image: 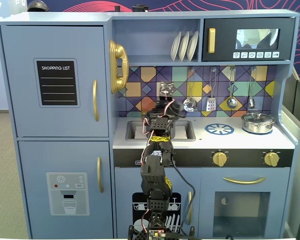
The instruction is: Pick up the lid from the counter and put it on the gray recipient
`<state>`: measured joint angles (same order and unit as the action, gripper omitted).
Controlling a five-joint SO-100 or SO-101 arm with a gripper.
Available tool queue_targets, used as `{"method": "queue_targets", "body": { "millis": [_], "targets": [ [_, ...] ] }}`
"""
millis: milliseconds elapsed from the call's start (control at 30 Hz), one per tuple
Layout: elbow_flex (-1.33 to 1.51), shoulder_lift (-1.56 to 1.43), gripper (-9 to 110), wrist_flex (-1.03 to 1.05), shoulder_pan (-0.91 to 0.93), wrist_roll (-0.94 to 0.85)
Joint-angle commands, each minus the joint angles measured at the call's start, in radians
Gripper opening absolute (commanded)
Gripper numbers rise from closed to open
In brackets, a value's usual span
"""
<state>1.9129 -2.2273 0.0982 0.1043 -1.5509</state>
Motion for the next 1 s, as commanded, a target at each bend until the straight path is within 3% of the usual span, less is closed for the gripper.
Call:
{"method": "queue_targets", "body": {
  "millis": [0,500,967],
  "targets": [
    [-0.006,-0.025,0,-0.034,-0.043,-0.018],
    [0.034,0.117,0,-0.161,-0.067,-0.038],
    [0.051,0.100,0,-0.149,-0.032,-0.061]
  ]
}}
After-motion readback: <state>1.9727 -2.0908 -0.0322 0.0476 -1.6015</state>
